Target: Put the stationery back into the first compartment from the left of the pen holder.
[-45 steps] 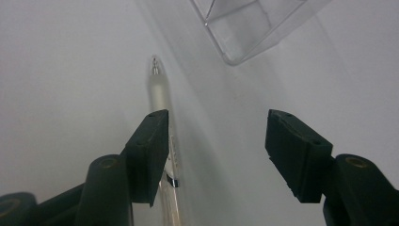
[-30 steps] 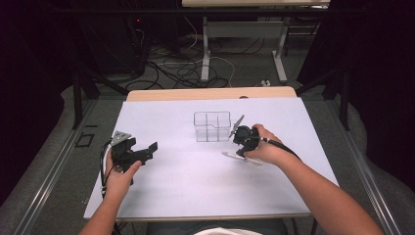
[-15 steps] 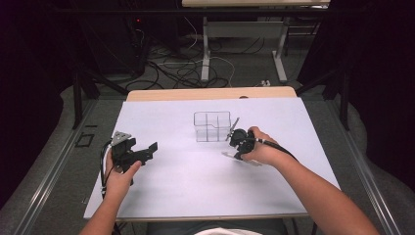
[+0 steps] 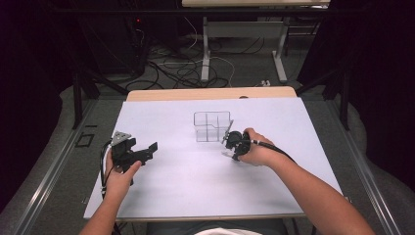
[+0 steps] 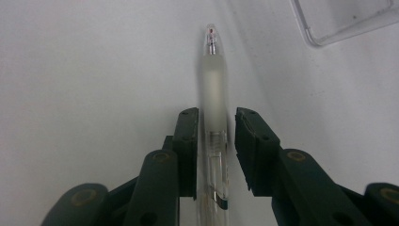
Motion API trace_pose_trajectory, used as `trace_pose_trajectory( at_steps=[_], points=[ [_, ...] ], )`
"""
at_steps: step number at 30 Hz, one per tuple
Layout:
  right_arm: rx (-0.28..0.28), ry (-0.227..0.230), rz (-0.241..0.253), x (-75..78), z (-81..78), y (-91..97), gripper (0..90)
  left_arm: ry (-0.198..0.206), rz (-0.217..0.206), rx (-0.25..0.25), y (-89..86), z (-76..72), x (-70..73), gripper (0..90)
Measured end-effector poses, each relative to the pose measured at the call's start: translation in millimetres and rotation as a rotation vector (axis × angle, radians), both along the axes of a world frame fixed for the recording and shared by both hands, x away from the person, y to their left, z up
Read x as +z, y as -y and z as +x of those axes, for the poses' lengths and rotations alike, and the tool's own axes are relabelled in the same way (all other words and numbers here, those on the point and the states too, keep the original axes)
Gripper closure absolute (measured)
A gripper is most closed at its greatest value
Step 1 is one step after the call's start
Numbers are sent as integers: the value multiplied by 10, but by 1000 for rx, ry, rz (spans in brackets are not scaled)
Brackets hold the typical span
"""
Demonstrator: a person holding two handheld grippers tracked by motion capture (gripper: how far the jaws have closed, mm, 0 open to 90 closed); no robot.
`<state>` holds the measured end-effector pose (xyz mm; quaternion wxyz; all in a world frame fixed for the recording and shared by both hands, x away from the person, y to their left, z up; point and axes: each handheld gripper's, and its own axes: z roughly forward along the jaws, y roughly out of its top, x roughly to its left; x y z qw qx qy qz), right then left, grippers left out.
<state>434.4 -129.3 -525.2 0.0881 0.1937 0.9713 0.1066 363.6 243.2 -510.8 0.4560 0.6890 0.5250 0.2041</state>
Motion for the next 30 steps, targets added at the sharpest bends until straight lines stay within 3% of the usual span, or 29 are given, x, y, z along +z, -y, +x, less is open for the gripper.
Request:
trace_pose_trajectory(
  at_steps=[4,7,10,14,30],
  points=[
    [3,-1,-5,-17,6,-19,709,3,0,0,1,2,-3,74],
    [-27,-13,-7,-21,-13,-34,718,1,-3,2,5,2,-4,74],
    [4,0,-6,-25,15,-31,731,1,-2,1,5,1,-4,75],
    [-1,-16,-22,-13,7,-45,759,1,-2,2,5,1,-4,75],
    [6,-1,-26,-21,-1,-61,792,-1,-2,2,4,2,-7,76]
  ],
)
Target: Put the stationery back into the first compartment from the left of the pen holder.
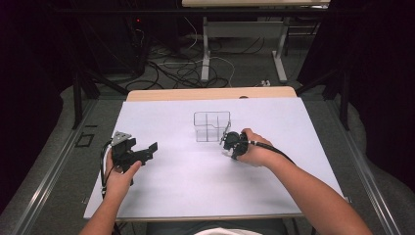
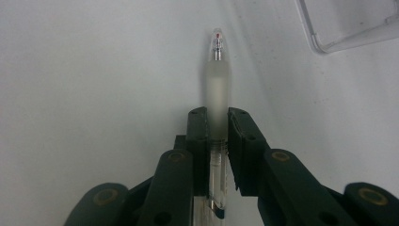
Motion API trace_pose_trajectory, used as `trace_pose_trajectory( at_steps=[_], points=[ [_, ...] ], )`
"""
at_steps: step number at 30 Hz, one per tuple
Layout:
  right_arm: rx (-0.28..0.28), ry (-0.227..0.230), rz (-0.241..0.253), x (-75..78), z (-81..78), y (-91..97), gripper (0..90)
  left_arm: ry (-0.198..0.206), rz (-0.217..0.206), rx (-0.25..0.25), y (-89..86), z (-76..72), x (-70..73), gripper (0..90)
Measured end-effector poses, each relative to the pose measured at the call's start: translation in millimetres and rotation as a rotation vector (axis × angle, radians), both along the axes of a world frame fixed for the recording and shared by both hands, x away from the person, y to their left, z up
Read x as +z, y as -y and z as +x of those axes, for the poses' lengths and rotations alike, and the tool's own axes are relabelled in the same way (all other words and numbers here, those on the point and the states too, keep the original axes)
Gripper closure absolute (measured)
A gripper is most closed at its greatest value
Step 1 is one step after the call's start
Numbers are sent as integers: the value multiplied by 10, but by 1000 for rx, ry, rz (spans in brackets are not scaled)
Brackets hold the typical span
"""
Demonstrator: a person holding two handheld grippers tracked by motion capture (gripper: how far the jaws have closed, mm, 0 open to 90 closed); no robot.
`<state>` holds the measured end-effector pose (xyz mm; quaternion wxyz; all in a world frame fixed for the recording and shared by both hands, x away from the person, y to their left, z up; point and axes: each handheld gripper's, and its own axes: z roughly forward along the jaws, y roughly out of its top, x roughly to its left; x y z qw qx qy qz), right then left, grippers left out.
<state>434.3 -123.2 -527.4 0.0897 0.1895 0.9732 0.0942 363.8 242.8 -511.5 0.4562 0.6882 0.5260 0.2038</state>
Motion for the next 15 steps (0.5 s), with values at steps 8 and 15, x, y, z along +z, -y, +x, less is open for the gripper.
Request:
trace_pose_trajectory(
  at_steps=[8,15],
  points=[
    [3,7,8,27,-1,1,792,1,4,-1,-3,1,1,77],
    [-6,27,18,85,-2,15,793,2,7,-3,-3,0,2,76]
  ],
)
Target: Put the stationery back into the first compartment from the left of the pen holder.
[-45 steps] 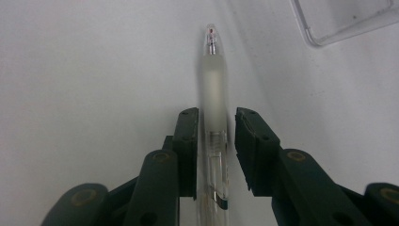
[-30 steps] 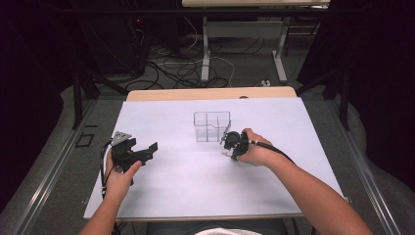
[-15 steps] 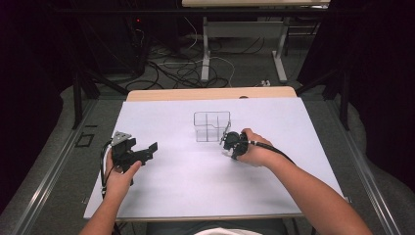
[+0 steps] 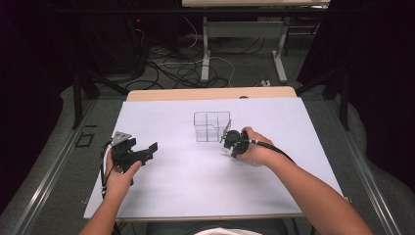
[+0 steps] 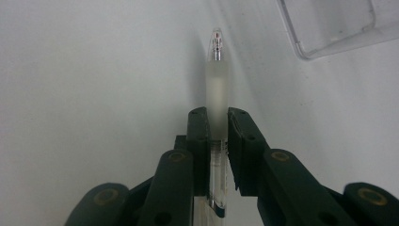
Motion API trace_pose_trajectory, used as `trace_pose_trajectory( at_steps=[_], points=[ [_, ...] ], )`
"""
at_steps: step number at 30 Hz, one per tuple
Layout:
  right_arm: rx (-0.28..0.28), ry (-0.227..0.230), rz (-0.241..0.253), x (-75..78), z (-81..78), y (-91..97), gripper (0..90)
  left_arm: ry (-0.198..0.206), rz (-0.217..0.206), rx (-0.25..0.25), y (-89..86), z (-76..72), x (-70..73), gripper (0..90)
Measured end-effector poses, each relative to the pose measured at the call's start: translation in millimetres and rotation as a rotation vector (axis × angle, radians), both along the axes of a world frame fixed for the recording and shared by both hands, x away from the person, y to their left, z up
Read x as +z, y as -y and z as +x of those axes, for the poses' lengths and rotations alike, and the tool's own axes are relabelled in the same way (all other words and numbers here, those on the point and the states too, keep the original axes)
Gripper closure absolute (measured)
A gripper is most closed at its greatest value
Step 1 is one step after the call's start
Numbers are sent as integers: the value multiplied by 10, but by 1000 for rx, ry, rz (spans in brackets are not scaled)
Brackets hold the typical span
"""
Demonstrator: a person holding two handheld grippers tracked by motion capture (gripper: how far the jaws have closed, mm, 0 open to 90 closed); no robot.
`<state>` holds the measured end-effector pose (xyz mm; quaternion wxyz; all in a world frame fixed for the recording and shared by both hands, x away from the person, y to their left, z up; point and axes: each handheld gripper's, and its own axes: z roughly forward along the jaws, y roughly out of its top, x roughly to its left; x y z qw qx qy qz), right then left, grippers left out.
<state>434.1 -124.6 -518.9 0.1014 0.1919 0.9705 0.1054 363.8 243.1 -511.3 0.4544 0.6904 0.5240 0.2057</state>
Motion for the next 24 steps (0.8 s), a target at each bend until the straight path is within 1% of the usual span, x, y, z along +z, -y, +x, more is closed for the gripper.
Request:
trace_pose_trajectory(
  at_steps=[1,3,4,6,8,10,11,12,13,14,15,16,17,18,21,22,23,24],
  points=[
    [-2,-2,6,10,-1,2,793,0,-1,0,0,0,-1,76],
    [-2,8,14,31,4,14,793,-1,-1,-2,3,2,-3,77],
    [-10,10,18,45,4,21,793,-3,-6,-2,7,2,-5,76],
    [-30,8,47,86,5,37,793,-2,1,-5,5,2,-3,77],
    [-27,17,48,99,12,47,794,-2,2,-5,6,2,-3,77],
    [-43,9,64,131,10,58,793,0,1,-5,5,1,-1,76],
    [-42,11,74,142,17,65,793,1,1,-4,5,1,-2,76],
    [-57,18,75,158,9,68,793,1,0,-5,5,2,-2,76],
    [-46,14,90,170,18,73,794,-1,1,-4,5,1,-2,77],
    [-57,13,97,187,10,73,793,-1,1,-4,5,1,-2,76],
    [-49,2,96,209,17,75,794,-1,1,-4,5,1,-2,76],
    [-46,25,115,206,18,77,793,-1,1,-4,5,1,-2,76],
    [-58,25,128,219,7,74,793,-1,1,-4,6,1,-2,76],
    [-49,33,145,225,11,75,794,0,2,-4,6,1,-2,76],
    [-51,47,172,266,4,70,793,-1,1,-3,5,1,-3,77],
    [-64,48,182,283,-6,66,793,-1,1,-4,5,1,-3,76],
    [-53,63,190,300,2,66,793,-2,1,-4,5,1,-2,76],
    [-46,69,198,318,7,66,793,-2,1,-4,5,1,-1,76]
  ],
)
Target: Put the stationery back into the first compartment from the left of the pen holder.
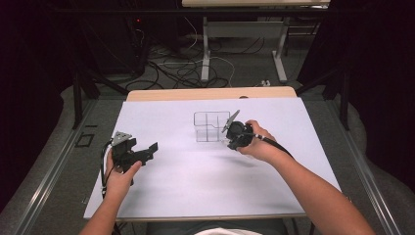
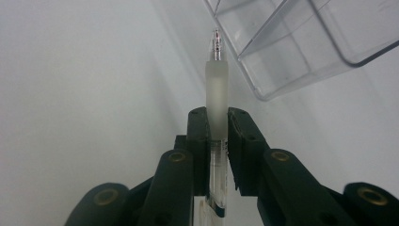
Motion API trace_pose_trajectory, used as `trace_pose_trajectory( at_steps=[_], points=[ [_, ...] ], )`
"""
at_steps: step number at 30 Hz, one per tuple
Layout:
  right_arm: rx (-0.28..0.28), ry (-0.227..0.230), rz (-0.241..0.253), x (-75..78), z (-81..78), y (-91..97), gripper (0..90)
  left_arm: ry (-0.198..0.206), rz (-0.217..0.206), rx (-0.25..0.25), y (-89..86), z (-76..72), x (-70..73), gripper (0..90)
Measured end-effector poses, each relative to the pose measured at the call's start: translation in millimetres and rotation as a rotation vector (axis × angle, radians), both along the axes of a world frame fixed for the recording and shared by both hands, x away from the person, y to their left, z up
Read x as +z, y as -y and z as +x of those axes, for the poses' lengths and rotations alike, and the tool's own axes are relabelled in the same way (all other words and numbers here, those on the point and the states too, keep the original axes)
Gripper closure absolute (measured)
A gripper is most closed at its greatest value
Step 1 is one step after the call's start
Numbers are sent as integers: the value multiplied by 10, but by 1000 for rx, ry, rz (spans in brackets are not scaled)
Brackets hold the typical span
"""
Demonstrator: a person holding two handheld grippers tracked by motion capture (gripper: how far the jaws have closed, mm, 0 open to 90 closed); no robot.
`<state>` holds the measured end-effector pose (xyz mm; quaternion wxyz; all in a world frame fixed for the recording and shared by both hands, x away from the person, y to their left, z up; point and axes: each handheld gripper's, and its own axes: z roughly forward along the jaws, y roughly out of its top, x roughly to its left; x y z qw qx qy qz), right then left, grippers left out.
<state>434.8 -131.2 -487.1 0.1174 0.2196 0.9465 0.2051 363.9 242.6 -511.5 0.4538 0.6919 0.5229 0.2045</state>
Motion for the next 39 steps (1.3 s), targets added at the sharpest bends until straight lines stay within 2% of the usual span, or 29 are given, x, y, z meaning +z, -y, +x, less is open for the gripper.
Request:
trace_pose_trajectory(
  at_steps=[6,15,20,22,30,39],
  points=[
    [-25,17,74,113,-1,-22,793,3,-1,0,0,1,-1,76],
    [-25,44,165,263,0,-102,793,0,-1,0,0,1,-2,76],
    [-43,58,220,345,0,-154,793,1,-2,-1,1,1,-2,76],
    [-49,76,238,375,0,-181,793,1,-2,0,1,1,-2,76],
    [-51,95,299,497,20,-274,794,3,-6,1,-2,2,-3,77],
    [-99,98,385,609,74,-293,793,2,-6,2,-4,2,-2,76]
  ],
)
